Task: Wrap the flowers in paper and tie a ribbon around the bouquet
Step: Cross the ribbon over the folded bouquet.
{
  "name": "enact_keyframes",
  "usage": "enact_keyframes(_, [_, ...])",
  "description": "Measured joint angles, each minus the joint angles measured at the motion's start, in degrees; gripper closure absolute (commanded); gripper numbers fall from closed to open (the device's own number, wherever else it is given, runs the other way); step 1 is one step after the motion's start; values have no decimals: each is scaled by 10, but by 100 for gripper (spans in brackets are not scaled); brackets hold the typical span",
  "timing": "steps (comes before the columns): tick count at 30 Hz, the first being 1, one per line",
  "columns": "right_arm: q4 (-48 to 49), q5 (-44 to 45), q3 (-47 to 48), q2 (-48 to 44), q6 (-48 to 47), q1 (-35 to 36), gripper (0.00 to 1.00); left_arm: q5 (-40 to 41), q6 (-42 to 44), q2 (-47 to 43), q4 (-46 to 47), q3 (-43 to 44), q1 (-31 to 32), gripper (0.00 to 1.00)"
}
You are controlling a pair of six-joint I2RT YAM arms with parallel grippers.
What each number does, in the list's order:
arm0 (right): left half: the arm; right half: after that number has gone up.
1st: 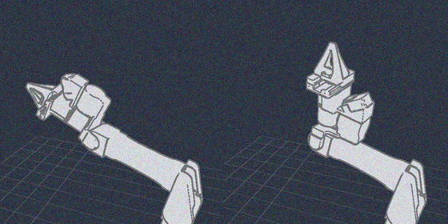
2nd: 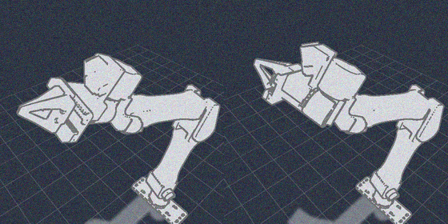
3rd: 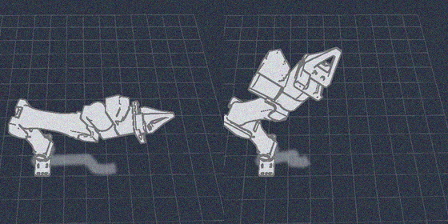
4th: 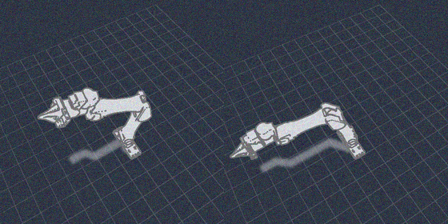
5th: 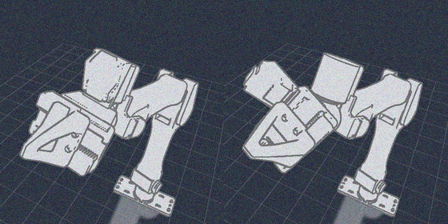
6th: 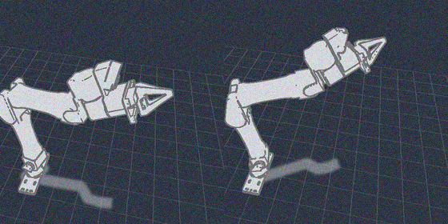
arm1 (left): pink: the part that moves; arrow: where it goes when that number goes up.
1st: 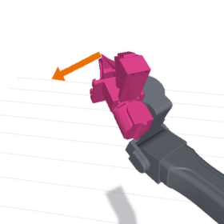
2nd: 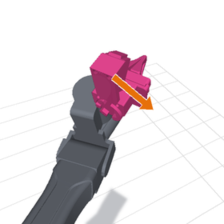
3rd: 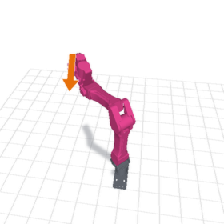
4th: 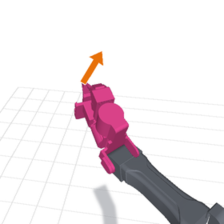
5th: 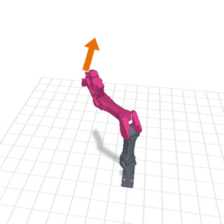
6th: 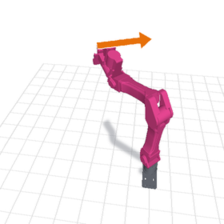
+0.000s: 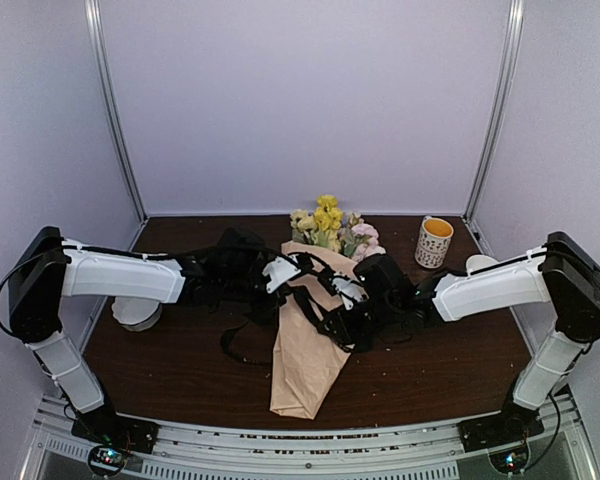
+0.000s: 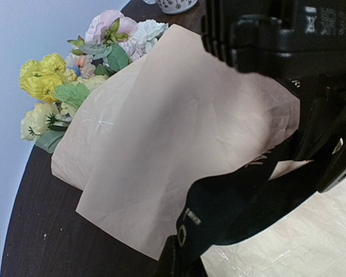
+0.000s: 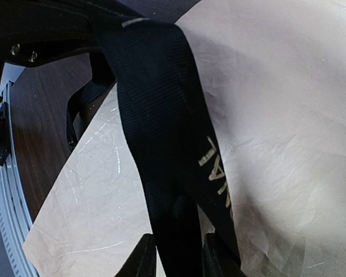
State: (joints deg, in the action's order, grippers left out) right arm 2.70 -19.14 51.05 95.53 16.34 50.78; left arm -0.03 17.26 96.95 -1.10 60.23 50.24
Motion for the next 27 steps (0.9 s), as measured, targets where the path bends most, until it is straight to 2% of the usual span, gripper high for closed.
enact_keyframes(6, [13,6,2,18,3,3,76,0,-3,0,0,0,0,100])
enact_keyframes(16, [14,6,1,18,4,10,74,0,-7,-9,-2,-3,-3,100])
enact_keyframes(18, [13,10,0,19,4,14,79,0,-8,-10,-2,-4,-4,100])
enact_keyframes(23, [7,23,0,19,2,18,100,0,-9,-11,-2,-5,-4,100])
enact_keyframes(27, [-2,31,0,15,0,19,100,0,-9,-11,-2,-6,-4,100])
